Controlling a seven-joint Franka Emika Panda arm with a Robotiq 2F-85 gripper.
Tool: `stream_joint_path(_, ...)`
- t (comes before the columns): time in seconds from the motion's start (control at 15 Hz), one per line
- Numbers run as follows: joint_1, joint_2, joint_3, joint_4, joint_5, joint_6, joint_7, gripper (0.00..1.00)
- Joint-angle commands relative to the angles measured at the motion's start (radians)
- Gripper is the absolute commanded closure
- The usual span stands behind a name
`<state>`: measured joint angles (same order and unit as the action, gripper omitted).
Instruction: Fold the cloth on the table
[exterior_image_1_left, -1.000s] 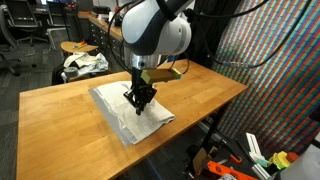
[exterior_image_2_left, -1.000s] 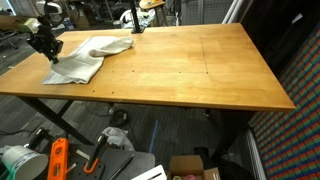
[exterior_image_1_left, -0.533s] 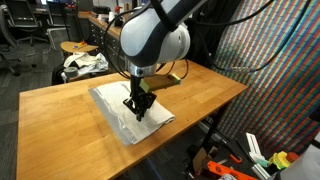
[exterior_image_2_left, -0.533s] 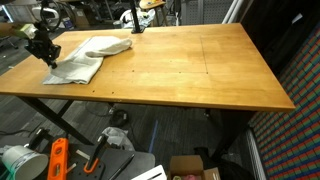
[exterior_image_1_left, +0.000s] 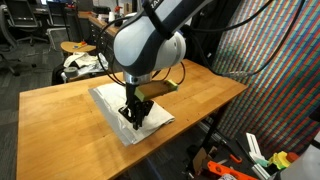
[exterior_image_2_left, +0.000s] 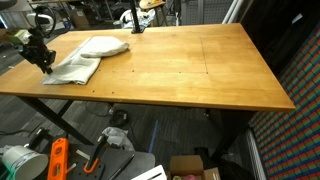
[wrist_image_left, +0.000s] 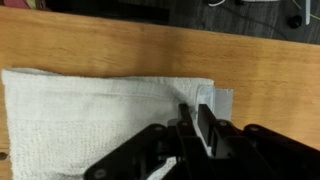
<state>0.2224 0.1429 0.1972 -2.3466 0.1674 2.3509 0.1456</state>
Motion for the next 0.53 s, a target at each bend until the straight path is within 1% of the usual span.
stream_joint_path(0.0, 0.000, -0.004, 0.001, 0.019, -0.022, -0.016, 0.013, 0.50)
stream_joint_path(0.13, -0.013, -0.028, -0.002, 0.040, -0.001, -0.063, -0.012, 0.34)
stream_joint_path(0.27, -0.035, -0.065, -0.006, 0.068, 0.040, -0.111, -0.053, 0.20)
stream_joint_path(0.33, -0.047, -0.081, -0.011, 0.088, 0.064, -0.137, -0.075, 0.12)
stream_joint_path(0.47, -0.076, -0.077, -0.033, 0.167, 0.102, -0.187, -0.095, 0.01)
